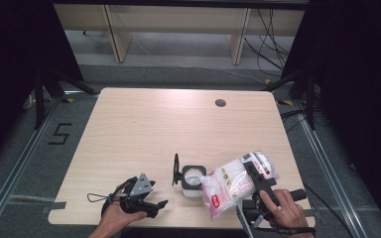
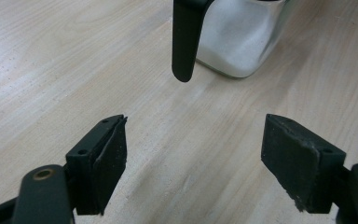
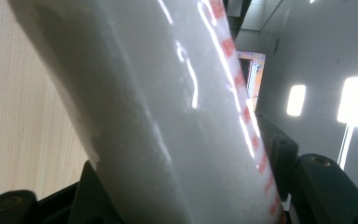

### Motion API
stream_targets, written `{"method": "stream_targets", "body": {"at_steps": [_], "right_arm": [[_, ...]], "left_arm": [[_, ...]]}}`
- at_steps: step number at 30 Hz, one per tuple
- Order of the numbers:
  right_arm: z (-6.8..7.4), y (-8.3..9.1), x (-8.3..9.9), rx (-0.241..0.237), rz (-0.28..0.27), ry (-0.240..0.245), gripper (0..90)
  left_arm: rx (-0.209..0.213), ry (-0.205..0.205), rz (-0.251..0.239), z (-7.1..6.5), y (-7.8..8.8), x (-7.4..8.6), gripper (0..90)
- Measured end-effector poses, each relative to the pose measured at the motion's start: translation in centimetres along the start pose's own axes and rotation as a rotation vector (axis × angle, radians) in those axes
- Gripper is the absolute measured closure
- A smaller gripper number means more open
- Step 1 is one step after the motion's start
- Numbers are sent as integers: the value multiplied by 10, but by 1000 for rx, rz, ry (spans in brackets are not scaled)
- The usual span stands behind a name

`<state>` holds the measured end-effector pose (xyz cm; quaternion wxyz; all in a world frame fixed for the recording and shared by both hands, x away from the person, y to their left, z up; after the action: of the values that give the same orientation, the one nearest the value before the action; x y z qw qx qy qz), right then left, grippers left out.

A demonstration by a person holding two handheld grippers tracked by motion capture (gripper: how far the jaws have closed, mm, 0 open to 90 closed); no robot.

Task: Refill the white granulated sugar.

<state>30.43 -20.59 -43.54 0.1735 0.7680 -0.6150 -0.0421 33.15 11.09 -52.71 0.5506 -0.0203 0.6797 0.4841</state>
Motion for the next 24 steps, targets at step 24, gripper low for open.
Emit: {"method": "stream_targets", "body": {"at_steps": [24], "right_arm": [[0, -1, 3, 22, -34, -23, 487]], "left_arm": [[-9, -29, -4, 3, 1, -1, 220]]}}
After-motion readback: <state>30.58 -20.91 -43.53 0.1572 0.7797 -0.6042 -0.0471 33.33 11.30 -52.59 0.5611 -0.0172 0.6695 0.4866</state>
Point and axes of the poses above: each handheld gripper's, and its own axes: y roughly backward along the jaws, x roughly out of its underside, z roughly to its left, the point moved 4 cm from there along -y, roughly forward along the jaws, and after that the axes turned 8 degrees about -x, right-handed, at the moved point
